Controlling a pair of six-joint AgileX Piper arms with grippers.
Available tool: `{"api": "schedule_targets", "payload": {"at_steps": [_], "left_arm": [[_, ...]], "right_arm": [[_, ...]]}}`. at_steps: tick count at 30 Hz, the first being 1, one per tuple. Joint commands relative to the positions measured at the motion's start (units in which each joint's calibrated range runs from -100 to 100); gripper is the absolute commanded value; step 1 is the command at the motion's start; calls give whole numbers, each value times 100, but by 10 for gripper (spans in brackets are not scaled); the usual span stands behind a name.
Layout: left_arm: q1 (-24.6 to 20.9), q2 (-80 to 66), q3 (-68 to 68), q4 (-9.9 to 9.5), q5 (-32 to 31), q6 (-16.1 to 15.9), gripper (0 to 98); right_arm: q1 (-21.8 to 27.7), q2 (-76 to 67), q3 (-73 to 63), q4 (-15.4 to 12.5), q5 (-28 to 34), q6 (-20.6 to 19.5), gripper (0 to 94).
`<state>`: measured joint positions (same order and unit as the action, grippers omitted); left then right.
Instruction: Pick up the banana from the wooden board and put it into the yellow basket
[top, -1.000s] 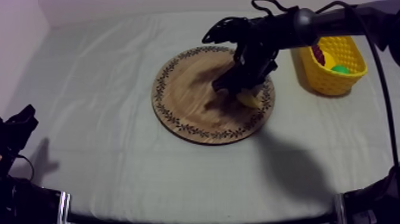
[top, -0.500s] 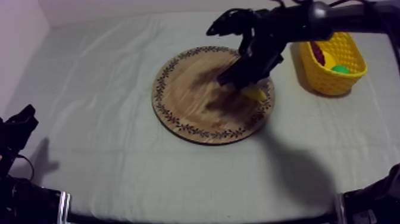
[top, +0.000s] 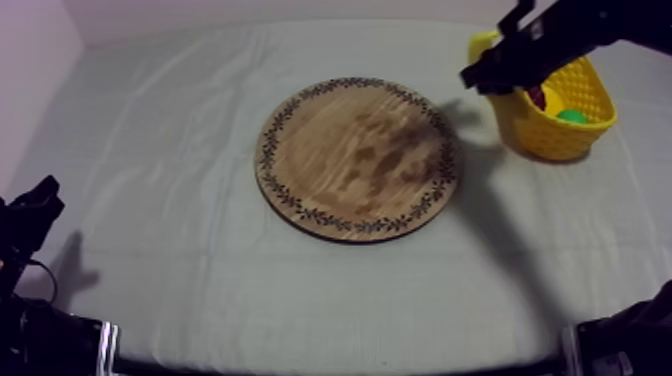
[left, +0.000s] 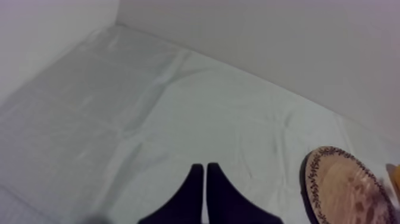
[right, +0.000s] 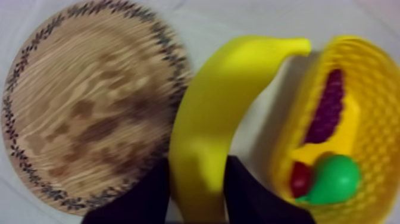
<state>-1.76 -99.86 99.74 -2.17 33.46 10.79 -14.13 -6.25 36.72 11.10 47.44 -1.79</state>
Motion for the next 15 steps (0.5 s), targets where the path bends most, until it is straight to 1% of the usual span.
{"api": "schedule_targets", "payload": {"at_steps": [1,6,8,15], "left_arm": [[-1,3,4,0,1,-2,1],[-1,3,4,0,1,-2,1],[-1,3,4,0,1,-2,1],[-1,3,4,0,1,-2,1]], "right_arm": [[413,-353,5,-77,-52,293,293],[1011,-420,-177,-319,-39,723,293],[1192,-395,-253,-382,-36,834,295],[1560,-4,-445,-466,-162,980,314]]}}
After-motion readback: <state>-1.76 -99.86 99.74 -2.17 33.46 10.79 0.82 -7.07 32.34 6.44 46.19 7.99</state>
